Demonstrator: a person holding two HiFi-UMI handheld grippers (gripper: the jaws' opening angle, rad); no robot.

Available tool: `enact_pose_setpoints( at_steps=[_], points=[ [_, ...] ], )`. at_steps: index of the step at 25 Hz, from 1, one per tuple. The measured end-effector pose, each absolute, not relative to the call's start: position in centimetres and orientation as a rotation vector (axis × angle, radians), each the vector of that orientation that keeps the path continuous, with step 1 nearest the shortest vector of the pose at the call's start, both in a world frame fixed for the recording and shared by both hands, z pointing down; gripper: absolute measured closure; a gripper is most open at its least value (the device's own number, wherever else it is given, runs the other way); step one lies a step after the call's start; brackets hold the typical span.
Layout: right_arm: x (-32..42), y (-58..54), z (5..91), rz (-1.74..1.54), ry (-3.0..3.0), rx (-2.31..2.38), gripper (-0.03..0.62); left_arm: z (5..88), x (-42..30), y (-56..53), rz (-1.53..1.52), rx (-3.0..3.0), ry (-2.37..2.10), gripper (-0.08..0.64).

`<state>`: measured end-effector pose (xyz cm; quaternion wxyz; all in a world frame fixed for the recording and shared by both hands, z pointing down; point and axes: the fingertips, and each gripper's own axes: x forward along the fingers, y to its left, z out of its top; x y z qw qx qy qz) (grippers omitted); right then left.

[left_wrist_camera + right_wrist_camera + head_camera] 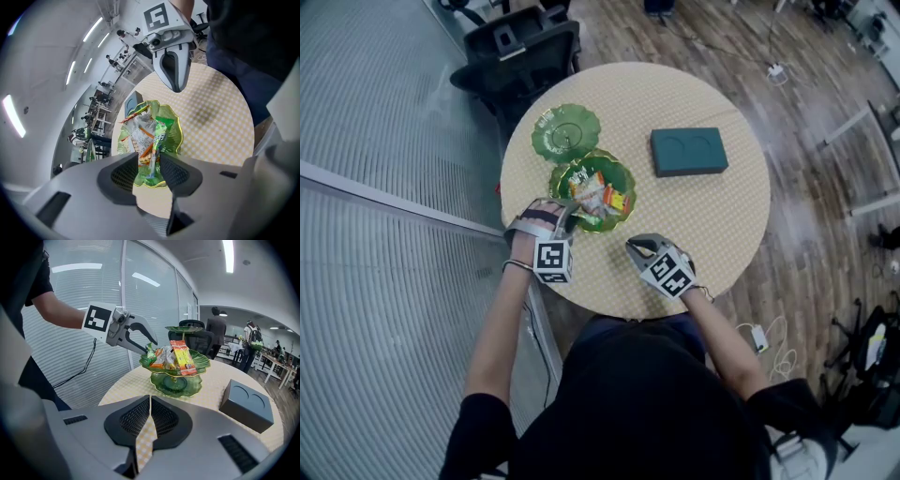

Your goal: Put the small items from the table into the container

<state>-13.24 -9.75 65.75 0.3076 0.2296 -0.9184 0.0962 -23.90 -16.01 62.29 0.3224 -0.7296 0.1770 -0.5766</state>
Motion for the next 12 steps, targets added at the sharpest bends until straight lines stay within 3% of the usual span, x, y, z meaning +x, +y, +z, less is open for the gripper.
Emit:
enact_pose_setpoints(
  at_steps=[12],
  points=[
    [-13.2, -9.8, 65.7, 0.259, -2.426, 0.603, 0.563, 62.0, -25.6, -16.2, -1.521, -2.136, 0.597, 0.426]
  ],
)
